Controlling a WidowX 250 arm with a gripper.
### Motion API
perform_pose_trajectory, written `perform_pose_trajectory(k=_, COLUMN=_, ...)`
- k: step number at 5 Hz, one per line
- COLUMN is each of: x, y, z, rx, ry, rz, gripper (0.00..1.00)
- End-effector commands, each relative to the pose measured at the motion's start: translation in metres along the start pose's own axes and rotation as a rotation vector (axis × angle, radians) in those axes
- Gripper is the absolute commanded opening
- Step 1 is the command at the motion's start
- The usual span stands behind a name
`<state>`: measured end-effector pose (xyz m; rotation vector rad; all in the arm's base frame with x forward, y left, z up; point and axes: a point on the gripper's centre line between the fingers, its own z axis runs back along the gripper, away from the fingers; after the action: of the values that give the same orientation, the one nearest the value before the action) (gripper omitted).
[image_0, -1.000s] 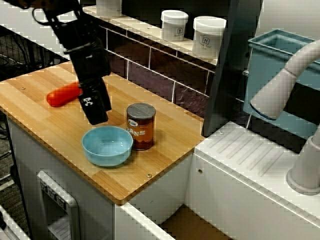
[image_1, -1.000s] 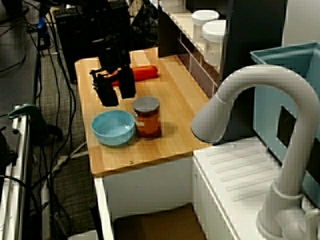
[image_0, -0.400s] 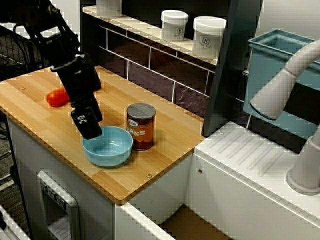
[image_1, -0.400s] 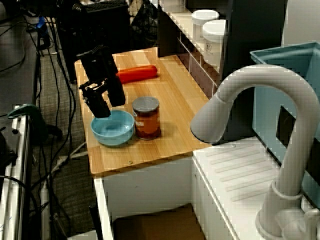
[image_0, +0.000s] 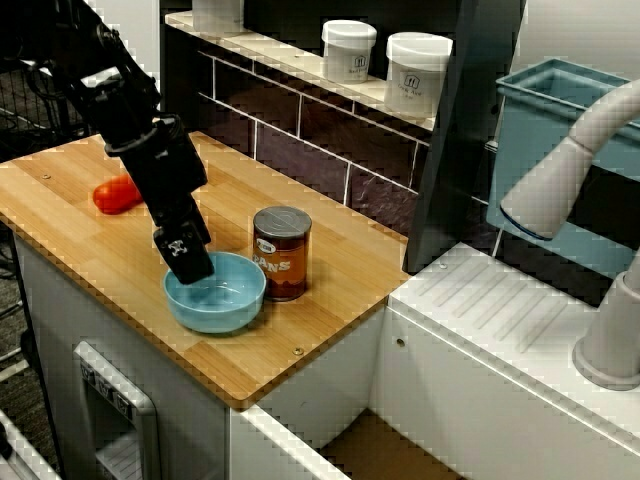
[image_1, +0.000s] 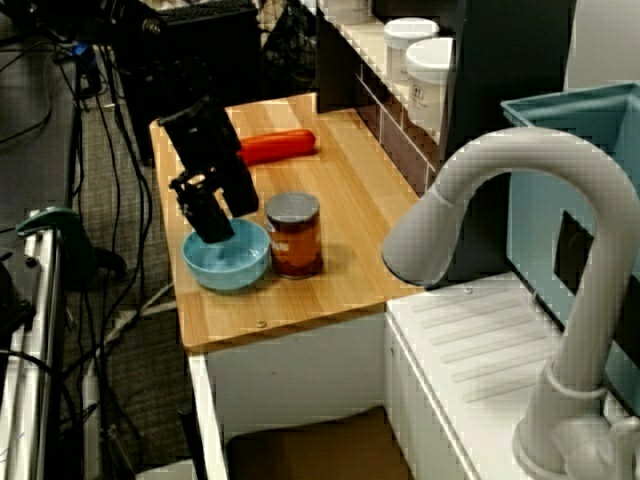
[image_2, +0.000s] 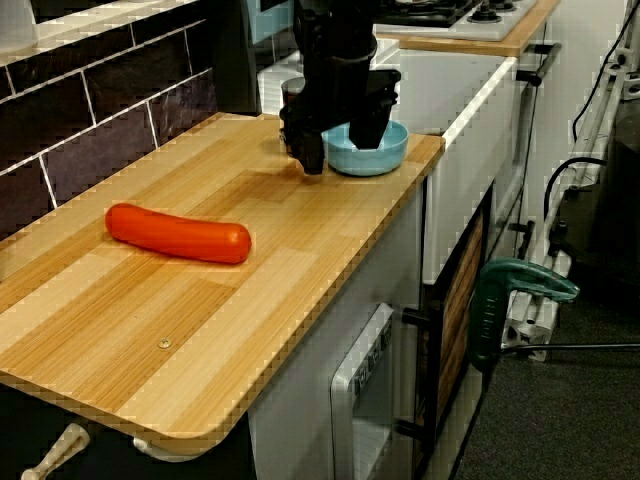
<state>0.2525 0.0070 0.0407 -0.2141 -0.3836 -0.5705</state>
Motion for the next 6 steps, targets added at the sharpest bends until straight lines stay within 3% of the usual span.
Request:
perform_pose_trajectory(k=1, x=0.001, y=0.002, z=-0.005, rx=0.081, ry=-0.057, rz=0.059, gripper=0.0)
perform_pose_trajectory(k=2, x=-0.002, y=0.002, z=-0.007, rx=0.08, ry=-0.048, rz=0.071, gripper=0.0)
perform_pose_trajectory(k=3, x=-0.002, y=0.006, z=0.002, rx=0.06, ry=-0.041, rz=0.086, gripper=0.0)
perform_pose_trajectory(k=4, x=0.006, y=0.009, z=0.029, rx=0.035, ry=-0.067, rz=0.095, gripper=0.0)
perform_pose_trajectory(k=6, x=0.023, y=0.037, z=0.1, rx=-0.003, ry=-0.118, rz=0.153, gripper=0.0)
